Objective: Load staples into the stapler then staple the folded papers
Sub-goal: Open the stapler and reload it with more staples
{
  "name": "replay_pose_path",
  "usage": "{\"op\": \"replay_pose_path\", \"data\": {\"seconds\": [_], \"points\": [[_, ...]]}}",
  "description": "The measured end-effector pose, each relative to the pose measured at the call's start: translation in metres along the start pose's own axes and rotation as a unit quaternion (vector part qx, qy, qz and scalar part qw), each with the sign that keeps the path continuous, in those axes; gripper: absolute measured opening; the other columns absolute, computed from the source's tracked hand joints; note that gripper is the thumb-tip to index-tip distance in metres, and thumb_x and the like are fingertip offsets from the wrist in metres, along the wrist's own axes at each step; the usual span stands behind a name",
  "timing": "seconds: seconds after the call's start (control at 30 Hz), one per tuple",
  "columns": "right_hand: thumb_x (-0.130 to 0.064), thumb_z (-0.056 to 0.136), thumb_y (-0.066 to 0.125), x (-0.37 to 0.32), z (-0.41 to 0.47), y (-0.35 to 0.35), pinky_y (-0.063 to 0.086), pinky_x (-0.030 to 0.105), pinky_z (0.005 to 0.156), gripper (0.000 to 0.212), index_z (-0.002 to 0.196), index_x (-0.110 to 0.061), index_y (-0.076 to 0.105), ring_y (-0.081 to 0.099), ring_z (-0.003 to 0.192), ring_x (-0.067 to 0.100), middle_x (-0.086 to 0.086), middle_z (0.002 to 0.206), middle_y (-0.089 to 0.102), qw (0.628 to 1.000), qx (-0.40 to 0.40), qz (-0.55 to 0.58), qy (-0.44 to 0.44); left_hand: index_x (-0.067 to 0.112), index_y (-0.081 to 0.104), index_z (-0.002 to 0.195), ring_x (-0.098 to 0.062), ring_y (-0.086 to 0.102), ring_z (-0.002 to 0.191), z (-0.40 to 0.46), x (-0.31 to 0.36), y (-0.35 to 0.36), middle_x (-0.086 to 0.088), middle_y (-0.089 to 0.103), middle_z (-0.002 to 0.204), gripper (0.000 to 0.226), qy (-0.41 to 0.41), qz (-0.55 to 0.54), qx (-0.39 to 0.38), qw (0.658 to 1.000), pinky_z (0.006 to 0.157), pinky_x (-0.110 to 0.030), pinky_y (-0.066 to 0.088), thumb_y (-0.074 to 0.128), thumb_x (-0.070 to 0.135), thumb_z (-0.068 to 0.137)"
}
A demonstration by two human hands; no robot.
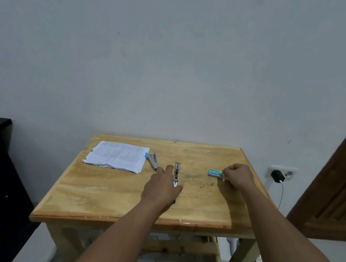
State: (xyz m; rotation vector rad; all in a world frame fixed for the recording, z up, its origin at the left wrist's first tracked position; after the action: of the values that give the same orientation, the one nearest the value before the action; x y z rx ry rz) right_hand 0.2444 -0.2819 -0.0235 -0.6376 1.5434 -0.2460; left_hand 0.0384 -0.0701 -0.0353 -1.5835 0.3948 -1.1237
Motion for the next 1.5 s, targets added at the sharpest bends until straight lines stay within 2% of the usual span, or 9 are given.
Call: {"op": "replay_pose_path", "data": {"seconds": [0.13,0.37,0.5,0.73,0.93,1.1,1.27,1.37,1.5], "points": [[-0.003,0.093,0.067,-0.002,-0.004,-0.016,0.055,0.034,0.061,0.009,0.095,0.004,0.073,0.067,0.065,0.024,0.021,0.088,0.072,0.999,-0.002,0.033,-0.018,0.023,0.038,0.150,-0.033,0.057,0.124,0.005,0.006,0.007,-0.010,0.050,0.139,0.066,0.014,0.020,0.009,1.000,0.088,-0.048,0.056,0.065,0.049,0.097],[-0.022,0.086,0.081,0.002,-0.010,-0.021,0.065,0.039,0.074,0.015,0.092,-0.009,0.079,0.073,0.078,0.025,0.010,0.087,0.075,0.975,-0.088,-0.201,-0.027,0.024,0.046,0.143,-0.029,0.061,0.110,0.009,0.001,0.004,-0.006,0.056,0.127,0.045,0.007,-0.003,0.023,1.000,0.081,-0.044,0.055,0.056,0.023,0.100],[-0.019,0.088,0.080,0.006,-0.020,-0.010,0.060,0.036,0.084,0.016,0.101,-0.010,0.082,0.070,0.094,0.023,0.008,0.101,0.077,0.954,-0.098,-0.280,-0.045,0.023,0.055,0.133,-0.027,0.061,0.101,0.001,-0.002,-0.006,-0.004,0.061,0.118,0.035,0.013,0.010,0.033,0.999,0.075,-0.043,0.054,0.056,0.015,0.099],[-0.016,0.089,0.076,-0.005,-0.030,-0.005,0.059,0.036,0.083,0.007,0.094,-0.012,0.078,0.068,0.092,0.022,0.005,0.095,0.075,0.955,-0.078,-0.276,-0.067,0.023,0.061,0.133,-0.028,0.061,0.110,-0.007,-0.026,-0.018,-0.003,0.064,0.127,0.042,0.016,0.039,0.040,0.998,0.082,-0.046,0.057,0.054,0.006,0.096],[0.000,0.087,0.078,-0.051,-0.058,0.038,0.059,0.027,0.058,0.008,0.092,0.002,0.073,0.071,0.067,0.019,0.013,0.082,0.074,0.967,-0.151,-0.163,-0.123,0.027,0.058,0.141,-0.030,0.054,0.116,-0.012,-0.037,-0.021,-0.001,0.061,0.131,0.049,0.059,0.088,0.054,0.993,0.085,-0.043,0.047,0.048,0.005,0.098],[-0.001,0.082,0.082,-0.084,-0.087,0.093,0.064,0.037,0.070,0.010,0.078,-0.008,0.076,0.075,0.071,0.025,0.008,0.076,0.077,0.949,-0.191,-0.160,-0.190,0.030,0.062,0.136,-0.030,0.055,0.112,-0.020,-0.046,-0.023,0.002,0.061,0.126,0.043,0.102,0.105,0.107,0.983,0.082,-0.042,0.041,0.051,0.009,0.100],[-0.020,0.090,0.078,-0.092,-0.110,0.132,0.055,0.025,0.078,0.003,0.093,-0.020,0.079,0.066,0.091,0.012,-0.004,0.098,0.074,0.897,-0.200,-0.280,-0.276,0.030,0.066,0.133,-0.024,0.056,0.111,-0.024,-0.053,-0.025,0.006,0.064,0.122,0.033,0.103,0.044,0.135,0.984,0.088,-0.041,0.046,0.054,0.018,0.104],[-0.020,0.091,0.077,-0.085,-0.113,0.134,0.057,0.031,0.089,0.004,0.093,-0.024,0.076,0.066,0.096,0.012,-0.006,0.102,0.073,0.887,-0.220,-0.298,-0.274,0.030,0.066,0.133,-0.022,0.055,0.112,-0.024,-0.054,-0.026,0.007,0.064,0.122,0.032,0.107,0.031,0.135,0.985,0.090,-0.041,0.046,0.054,0.020,0.104],[-0.018,0.088,0.078,-0.081,-0.110,0.128,0.052,0.029,0.085,0.012,0.087,-0.028,0.073,0.063,0.094,0.006,-0.016,0.096,0.070,0.895,-0.238,-0.278,-0.255,0.030,0.066,0.131,-0.023,0.055,0.111,-0.024,-0.055,-0.025,0.007,0.063,0.120,0.031,0.105,0.027,0.135,0.985,0.090,-0.042,0.046,0.055,0.021,0.104]]}}
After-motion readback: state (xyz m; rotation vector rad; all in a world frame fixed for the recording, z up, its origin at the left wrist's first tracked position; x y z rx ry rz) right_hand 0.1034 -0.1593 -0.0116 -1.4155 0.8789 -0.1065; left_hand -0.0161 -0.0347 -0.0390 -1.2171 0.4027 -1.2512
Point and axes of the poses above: each hand's wrist, its own z-axis towards the middle knuckle, its own y-axis out of the palm, x = y × z, the point moved 9 cm from there along z, towards the middle knuckle
